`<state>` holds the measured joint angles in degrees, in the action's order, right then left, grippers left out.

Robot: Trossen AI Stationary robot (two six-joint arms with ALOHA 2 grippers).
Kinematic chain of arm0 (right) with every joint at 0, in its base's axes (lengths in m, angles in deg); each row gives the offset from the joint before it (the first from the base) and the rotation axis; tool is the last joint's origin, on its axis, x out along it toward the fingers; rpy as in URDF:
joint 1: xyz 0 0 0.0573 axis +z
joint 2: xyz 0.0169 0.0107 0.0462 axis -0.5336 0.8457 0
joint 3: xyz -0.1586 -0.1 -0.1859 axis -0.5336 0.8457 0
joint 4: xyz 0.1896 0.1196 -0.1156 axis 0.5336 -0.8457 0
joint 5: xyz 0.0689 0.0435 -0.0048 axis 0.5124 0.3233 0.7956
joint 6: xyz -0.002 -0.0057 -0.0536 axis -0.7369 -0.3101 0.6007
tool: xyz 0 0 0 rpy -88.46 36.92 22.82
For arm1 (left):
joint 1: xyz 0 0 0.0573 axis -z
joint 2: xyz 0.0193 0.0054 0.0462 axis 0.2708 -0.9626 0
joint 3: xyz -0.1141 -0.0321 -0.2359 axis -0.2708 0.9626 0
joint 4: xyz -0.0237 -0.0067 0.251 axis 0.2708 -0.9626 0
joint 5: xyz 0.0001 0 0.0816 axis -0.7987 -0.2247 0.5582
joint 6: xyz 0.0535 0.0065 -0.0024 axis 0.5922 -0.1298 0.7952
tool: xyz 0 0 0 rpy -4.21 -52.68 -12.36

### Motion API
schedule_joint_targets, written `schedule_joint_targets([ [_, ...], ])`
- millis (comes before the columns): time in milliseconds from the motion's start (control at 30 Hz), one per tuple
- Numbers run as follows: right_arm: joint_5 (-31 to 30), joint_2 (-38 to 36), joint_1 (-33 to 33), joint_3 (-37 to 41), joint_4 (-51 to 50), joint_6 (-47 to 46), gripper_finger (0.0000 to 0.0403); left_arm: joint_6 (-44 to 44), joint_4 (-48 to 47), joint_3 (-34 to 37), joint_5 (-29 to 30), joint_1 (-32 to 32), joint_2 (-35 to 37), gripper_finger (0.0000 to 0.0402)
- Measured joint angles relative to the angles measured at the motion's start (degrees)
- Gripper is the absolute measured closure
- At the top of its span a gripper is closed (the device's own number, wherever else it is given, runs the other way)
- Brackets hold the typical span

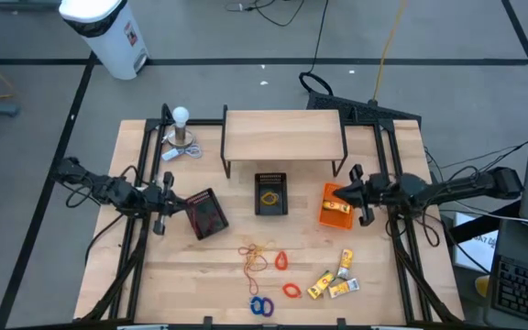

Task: Pick & Place Office Desk Supplies
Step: Put the red rubber band into the left black basket

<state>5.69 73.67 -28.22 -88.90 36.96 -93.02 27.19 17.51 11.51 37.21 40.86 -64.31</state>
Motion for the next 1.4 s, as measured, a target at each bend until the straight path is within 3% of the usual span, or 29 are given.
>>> schedule_joint_targets([
  [167,-4.3,2.6,0.0,0.0,-0.8,0.5,0.0403,-1.2,-2.2,0.4,-0.3,0.0,0.7,0.0401],
  [333,-4.3,4.2,0.0,0.0,0.3,0.9,0.0403,-1.6,3.8,0.1,-1.1,0.0,0.7,0.0401],
  [533,-4.3,6.4,0.0,0.0,0.2,0.9,0.0403,-4.2,-0.5,-7.5,3.1,0.0,-2.1,0.0401],
  [667,-4.3,7.6,0.0,0.0,1.6,0.9,0.0403,-9.9,-11.9,-16.5,8.4,0.0,-9.3,0.0401],
  [900,-4.4,7.9,0.0,0.0,2.3,2.3,0.0403,-19.6,-26.6,-26.1,9.4,-0.1,-25.5,0.0401],
  [1167,-4.4,7.9,0.0,0.0,2.4,2.5,0.0403,-26.9,-28.0,-27.2,6.3,-0.1,-39.8,0.0401],
  [1400,-4.4,7.9,0.0,0.0,2.4,2.4,0.0403,-33.0,-27.9,-27.3,4.5,-0.1,-47.3,0.0401],
])
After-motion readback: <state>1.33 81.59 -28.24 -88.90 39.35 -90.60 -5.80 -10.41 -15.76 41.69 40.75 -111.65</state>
